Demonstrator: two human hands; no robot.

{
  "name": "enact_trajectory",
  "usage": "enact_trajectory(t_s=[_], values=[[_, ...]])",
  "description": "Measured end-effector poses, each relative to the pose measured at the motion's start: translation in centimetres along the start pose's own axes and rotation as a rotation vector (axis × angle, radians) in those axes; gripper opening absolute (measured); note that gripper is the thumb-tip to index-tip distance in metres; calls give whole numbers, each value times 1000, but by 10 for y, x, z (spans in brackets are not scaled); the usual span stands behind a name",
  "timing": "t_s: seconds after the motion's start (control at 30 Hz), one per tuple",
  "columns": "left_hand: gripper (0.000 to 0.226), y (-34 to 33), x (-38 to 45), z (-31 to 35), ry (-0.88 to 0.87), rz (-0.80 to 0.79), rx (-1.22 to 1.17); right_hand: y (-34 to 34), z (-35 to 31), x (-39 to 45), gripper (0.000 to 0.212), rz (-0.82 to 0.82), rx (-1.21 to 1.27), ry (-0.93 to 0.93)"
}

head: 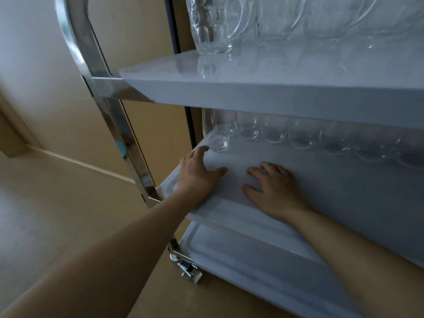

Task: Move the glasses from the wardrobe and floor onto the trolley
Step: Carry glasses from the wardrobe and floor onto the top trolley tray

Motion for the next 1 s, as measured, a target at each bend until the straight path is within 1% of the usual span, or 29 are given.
enact_trajectory(t_s=[0.1,0.17,0.23,0.43,0.53,0.6,0.7,0.87,1.0], values=[[71,13,-27,5,24,-34,-24,5,-1,-1,55,-33,18,1],[69,23,-47,12,70,-45,-74,7,-2,-4,60,-113,18,-32],[69,33,-67,19,112,-97,-94,12,-4,-15,64,-208,2,-95],[70,73,-132,43,209,-311,10,46,-34,-95,68,-464,-13,-234],[72,101,-158,66,203,-408,78,74,-53,-131,70,-591,-1,-279],[72,123,-168,84,186,-447,119,99,-64,-151,71,-647,23,-310],[70,160,-178,117,184,-494,140,144,-79,-174,72,-697,58,-345],[67,225,-185,187,175,-538,137,239,-110,-195,71,-691,136,-382],[71,281,-180,253,31,-576,226,325,-129,-194,70,-669,129,-361]])
Point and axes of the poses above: each hand's wrist, its own x-axis towards the middle knuckle, its own y-axis out of the back of the hand, z = x × y, the point moved 3 cm from there along x, towards the middle knuckle, and after that the axes turned 3 degrees about -z, right-handed, at the moved point
